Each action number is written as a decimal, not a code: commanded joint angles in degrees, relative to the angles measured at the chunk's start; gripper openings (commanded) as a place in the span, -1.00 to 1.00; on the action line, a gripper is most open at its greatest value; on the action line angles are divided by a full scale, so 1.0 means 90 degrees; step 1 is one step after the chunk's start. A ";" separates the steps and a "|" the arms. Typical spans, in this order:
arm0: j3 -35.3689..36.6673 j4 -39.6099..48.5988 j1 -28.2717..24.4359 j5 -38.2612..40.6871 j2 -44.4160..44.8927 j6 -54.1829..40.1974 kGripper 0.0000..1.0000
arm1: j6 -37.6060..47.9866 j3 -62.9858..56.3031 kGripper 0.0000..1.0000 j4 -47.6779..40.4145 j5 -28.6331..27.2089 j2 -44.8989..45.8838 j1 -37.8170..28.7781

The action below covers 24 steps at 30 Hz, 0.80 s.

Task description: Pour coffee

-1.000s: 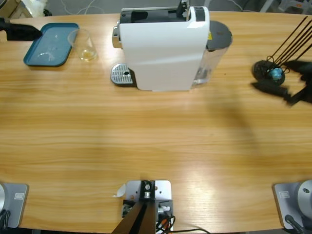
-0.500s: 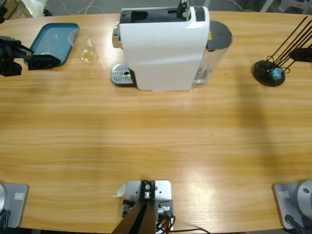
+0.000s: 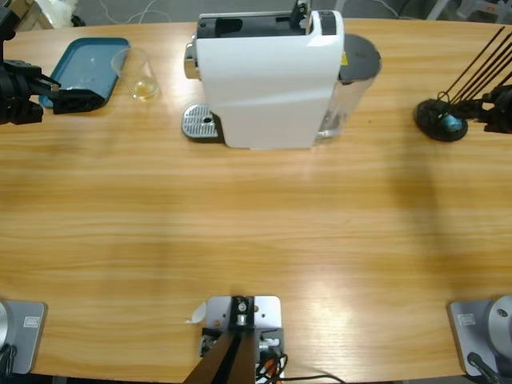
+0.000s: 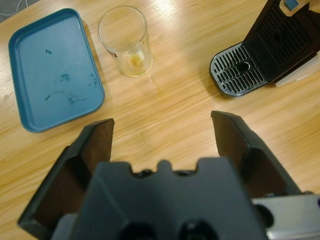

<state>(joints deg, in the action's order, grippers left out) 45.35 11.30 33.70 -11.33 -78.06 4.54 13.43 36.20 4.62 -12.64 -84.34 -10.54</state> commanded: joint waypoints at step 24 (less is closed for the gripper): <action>-0.0273 -0.0152 -0.0093 0.0077 -0.0155 -0.0026 0.67 | 0.0041 -0.0097 0.25 -0.0426 0.0217 -0.1159 0.0488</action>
<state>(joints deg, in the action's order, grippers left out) 45.12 10.76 33.53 -11.32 -78.06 4.50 13.56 36.20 1.48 -12.07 -91.48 -6.45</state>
